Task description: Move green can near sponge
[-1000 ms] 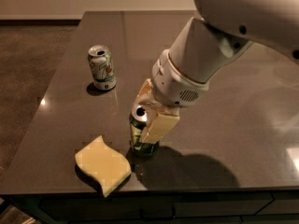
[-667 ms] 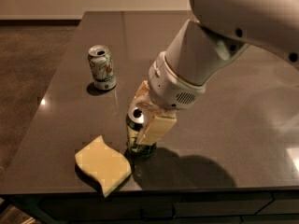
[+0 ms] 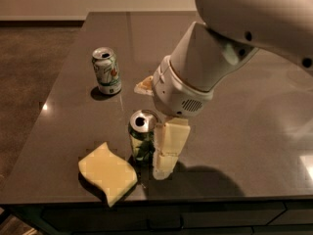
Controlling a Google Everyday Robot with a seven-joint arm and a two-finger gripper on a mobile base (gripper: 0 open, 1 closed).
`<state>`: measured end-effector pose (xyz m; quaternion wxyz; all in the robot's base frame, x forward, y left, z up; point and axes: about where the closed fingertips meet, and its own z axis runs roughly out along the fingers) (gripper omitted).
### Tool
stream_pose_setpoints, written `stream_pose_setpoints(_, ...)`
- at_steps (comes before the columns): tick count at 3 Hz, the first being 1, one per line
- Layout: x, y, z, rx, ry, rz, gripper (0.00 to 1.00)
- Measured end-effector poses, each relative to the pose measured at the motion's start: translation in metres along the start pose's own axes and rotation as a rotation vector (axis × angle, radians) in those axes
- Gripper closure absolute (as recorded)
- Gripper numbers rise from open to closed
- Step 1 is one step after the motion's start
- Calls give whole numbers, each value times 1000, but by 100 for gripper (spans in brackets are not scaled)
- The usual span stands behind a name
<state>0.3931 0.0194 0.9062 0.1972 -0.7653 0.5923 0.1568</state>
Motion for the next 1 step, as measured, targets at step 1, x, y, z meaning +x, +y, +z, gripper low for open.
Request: stream_pose_setpoints(1, 0, 0, 0, 0, 0, 0, 0)
